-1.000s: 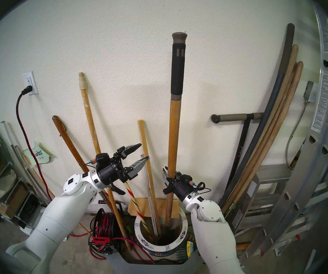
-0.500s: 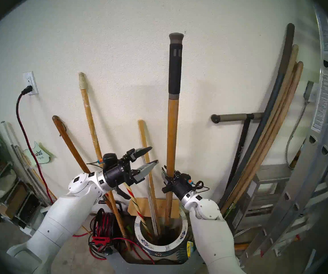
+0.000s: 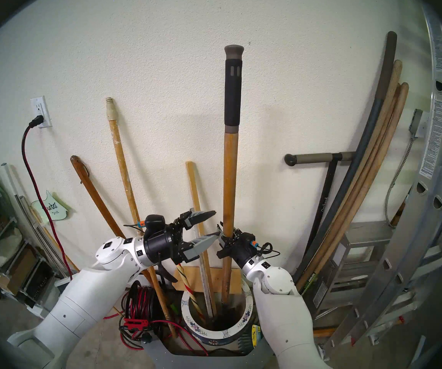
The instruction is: Take wooden sticks or brooms out of the pot
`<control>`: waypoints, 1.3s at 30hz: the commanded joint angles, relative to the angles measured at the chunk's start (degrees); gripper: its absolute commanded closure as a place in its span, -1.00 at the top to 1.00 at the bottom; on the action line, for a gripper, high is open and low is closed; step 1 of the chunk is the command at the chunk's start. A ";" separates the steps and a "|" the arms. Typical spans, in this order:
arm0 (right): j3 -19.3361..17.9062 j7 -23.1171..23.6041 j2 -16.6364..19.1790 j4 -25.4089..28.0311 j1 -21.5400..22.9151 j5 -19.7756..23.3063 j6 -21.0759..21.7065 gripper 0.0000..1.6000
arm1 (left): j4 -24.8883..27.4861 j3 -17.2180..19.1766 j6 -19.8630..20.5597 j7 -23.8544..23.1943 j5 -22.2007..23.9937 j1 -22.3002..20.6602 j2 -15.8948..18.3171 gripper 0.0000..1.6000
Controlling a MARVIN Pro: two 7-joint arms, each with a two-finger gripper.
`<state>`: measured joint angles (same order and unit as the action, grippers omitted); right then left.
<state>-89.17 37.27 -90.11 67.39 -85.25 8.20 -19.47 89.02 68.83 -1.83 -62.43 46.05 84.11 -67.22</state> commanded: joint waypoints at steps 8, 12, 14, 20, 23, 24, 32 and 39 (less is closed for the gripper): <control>-0.08 0.04 -0.46 8.40 -4.40 0.87 3.54 -1.00 | -5.93 -1.86 -3.12 5.27 -5.16 -3.95 -3.92 1.00; -0.44 -0.27 -0.12 11.54 -6.14 0.73 5.44 -1.00 | -8.19 -2.24 -4.54 6.44 -6.66 -4.91 -4.40 1.00; -0.65 -0.51 -0.03 13.00 -6.95 0.57 6.52 -1.00 | -9.05 -2.32 -4.95 6.65 -6.87 -5.26 -4.68 1.00; -1.02 -0.37 0.02 14.17 -7.48 0.33 7.92 -1.00 | -11.41 -2.65 -5.71 6.96 -7.23 -6.42 -5.50 1.00; -1.14 -0.17 0.00 14.02 -7.35 0.32 8.13 -1.00 | -12.35 -2.98 -5.88 7.14 -7.39 -7.03 -6.10 1.00; -1.14 -0.09 -0.01 13.76 -7.21 0.30 8.10 -1.00 | -12.57 -3.10 -5.90 7.18 -7.39 -7.21 -6.31 1.00; -0.83 0.62 -0.20 10.90 -6.28 -0.11 6.94 -1.00 | -15.22 -3.88 -6.08 6.96 -7.10 -9.15 -7.89 1.00; -0.33 1.42 -0.39 8.15 -5.53 -0.24 5.32 -1.00 | -18.36 -4.47 -6.41 6.62 -6.74 -11.01 -9.14 1.00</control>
<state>-90.30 38.04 -89.89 77.22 -91.84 7.85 -12.76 72.83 64.52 -8.12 -55.39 38.75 75.37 -74.43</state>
